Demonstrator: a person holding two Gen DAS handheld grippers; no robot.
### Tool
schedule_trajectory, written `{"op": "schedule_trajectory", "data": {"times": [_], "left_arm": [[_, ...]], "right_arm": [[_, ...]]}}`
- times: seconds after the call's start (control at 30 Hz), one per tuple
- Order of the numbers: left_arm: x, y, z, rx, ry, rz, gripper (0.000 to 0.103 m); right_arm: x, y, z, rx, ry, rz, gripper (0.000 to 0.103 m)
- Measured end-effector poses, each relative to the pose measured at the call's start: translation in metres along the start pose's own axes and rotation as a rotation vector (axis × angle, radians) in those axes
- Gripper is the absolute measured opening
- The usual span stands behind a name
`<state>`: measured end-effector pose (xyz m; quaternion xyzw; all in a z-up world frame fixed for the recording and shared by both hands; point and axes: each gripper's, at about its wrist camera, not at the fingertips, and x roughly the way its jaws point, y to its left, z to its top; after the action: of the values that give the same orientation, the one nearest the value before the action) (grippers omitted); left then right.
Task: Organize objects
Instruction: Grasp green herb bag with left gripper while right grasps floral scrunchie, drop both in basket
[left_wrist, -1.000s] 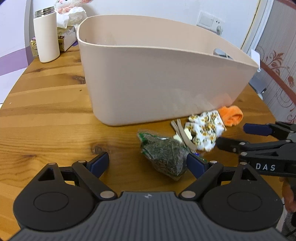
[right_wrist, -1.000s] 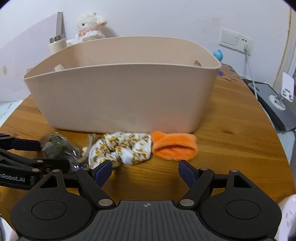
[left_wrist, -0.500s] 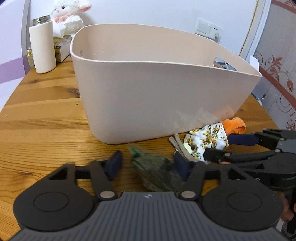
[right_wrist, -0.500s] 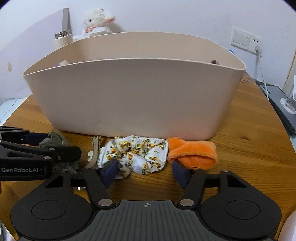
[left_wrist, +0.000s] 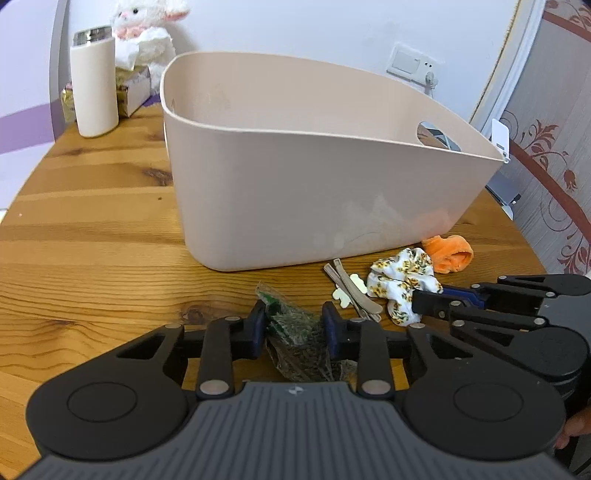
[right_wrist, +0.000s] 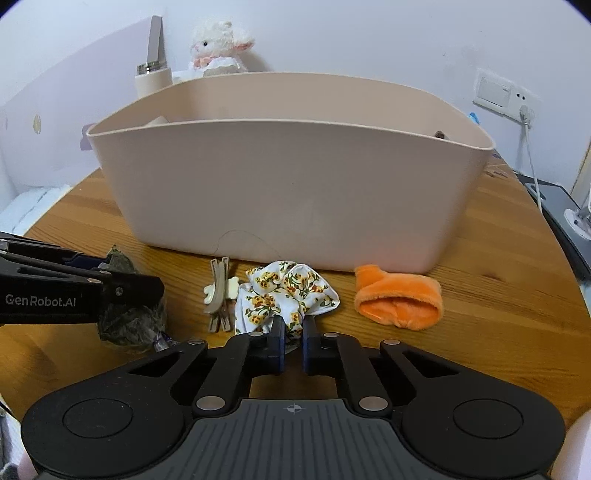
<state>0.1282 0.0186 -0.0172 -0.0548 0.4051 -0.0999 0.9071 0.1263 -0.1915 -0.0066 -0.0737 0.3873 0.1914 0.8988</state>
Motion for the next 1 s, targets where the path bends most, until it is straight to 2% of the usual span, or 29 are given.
{"op": "schedule_trajectory", "data": {"times": [0.17,0.47,0.77,1.0], "left_arm": [[-0.016,-0.003,0.0,0.0,-0.027,-0.022,0.033],[-0.056,-0.019,0.015,0.049,-0.139,-0.031,0.033],[-0.081,-0.031,0.048,0.087,-0.259,0.0,0.033],[-0.068,-0.033,0.082,0.089,-0.306,0.068,0.033]], "right_arm": [[-0.02,-0.005,-0.002,0.008,-0.034,-0.02,0.008],[-0.063,-0.02,0.013,0.028,-0.15,-0.069,0.008],[-0.088,-0.034,0.049,0.032,-0.277,-0.106,0.008],[-0.077,-0.041,0.074,0.058,-0.292,-0.119,0.008]]}}
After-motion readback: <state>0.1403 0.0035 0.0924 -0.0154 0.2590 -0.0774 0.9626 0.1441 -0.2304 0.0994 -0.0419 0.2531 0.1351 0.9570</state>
